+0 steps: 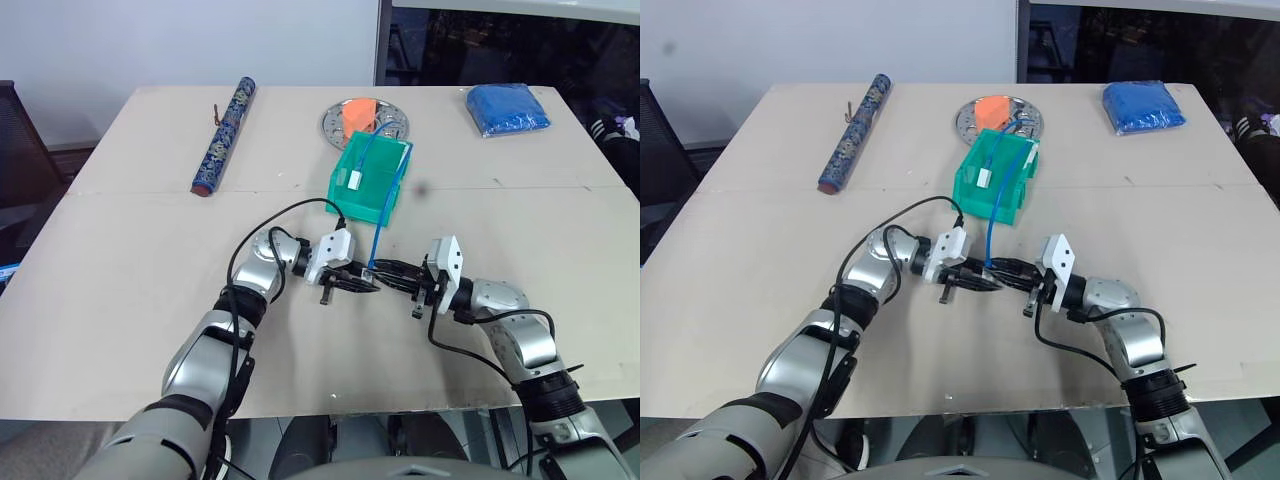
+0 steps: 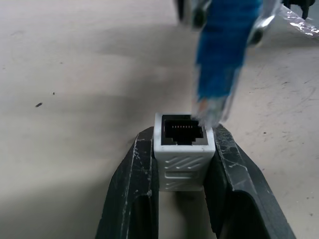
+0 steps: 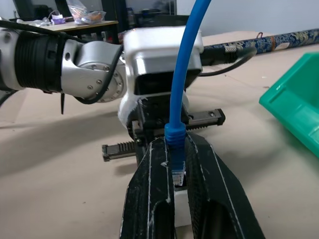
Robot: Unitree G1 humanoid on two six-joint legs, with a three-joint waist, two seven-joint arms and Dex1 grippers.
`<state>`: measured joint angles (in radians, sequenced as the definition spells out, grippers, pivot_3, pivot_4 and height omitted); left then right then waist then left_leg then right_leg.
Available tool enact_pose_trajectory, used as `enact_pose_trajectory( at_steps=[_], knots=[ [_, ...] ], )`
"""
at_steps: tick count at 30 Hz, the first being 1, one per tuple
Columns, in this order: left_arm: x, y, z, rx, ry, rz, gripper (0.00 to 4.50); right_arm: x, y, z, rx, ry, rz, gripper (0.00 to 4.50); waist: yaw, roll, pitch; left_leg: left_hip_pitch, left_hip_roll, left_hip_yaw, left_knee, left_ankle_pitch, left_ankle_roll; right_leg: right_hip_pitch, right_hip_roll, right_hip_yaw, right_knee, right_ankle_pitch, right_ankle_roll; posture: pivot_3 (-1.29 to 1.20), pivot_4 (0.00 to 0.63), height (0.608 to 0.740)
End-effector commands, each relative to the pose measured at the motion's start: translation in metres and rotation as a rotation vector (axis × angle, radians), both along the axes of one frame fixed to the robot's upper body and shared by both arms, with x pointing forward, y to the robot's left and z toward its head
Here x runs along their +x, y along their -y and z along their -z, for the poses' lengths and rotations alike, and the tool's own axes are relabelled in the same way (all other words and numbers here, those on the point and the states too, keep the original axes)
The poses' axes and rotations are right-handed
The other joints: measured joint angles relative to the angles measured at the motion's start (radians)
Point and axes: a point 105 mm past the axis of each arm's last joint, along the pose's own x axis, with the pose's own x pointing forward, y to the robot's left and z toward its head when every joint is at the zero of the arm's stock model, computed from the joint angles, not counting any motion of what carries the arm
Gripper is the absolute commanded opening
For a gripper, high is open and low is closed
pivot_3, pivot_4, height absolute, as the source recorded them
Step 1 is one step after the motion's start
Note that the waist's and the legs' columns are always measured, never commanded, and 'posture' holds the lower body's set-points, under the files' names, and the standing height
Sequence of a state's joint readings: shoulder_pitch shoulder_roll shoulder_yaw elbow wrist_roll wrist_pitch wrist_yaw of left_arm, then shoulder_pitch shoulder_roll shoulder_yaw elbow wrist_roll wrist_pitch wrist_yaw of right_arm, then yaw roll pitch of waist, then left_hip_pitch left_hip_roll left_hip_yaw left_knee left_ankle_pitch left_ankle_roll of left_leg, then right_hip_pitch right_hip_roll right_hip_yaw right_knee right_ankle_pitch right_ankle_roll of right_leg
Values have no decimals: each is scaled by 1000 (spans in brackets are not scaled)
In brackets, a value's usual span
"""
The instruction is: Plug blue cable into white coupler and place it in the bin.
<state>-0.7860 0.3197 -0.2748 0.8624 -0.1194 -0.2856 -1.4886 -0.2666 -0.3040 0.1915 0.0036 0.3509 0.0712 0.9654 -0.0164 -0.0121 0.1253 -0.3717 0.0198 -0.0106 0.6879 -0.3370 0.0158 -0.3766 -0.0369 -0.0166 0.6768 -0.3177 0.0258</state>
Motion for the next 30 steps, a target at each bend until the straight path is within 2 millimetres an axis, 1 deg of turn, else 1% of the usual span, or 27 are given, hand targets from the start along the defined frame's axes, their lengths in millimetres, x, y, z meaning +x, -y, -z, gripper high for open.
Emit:
enact_pose_trajectory(
  at_steps=[1,5,11,17,25,28,30],
  knots=[
    [-2,2,-1,14,10,36,588,3,-4,-9,11,56,-12,0,0,0,0,0,0,0,0,0,0,0,0,0,0,0,0,0,150,740],
    [-3,0,0,17,6,42,588,7,-4,-6,9,57,-7,0,0,0,0,0,0,0,0,0,0,0,0,0,0,0,0,0,150,740],
    [-2,-1,0,24,12,37,588,4,-2,9,-65,64,-42,0,-1,0,0,1,0,0,0,0,0,0,0,0,1,0,0,0,150,740],
    [-2,-5,3,33,2,31,588,-1,0,7,-53,59,-68,0,-2,0,0,2,0,0,0,0,0,0,0,1,1,0,0,0,150,740],
    [-3,-3,3,31,4,46,588,1,1,15,-97,56,-65,0,-2,0,0,3,0,0,0,0,0,0,0,2,1,0,0,0,150,740],
    [-3,-2,2,30,6,48,588,-1,0,28,-147,13,-86,0,-2,0,0,3,0,0,0,0,0,1,0,2,1,0,0,0,150,740],
    [-4,-1,3,29,5,49,588,-1,1,41,-202,-44,-88,0,-3,0,0,4,0,0,0,0,0,1,0,3,1,0,0,0,150,740]
  ],
)
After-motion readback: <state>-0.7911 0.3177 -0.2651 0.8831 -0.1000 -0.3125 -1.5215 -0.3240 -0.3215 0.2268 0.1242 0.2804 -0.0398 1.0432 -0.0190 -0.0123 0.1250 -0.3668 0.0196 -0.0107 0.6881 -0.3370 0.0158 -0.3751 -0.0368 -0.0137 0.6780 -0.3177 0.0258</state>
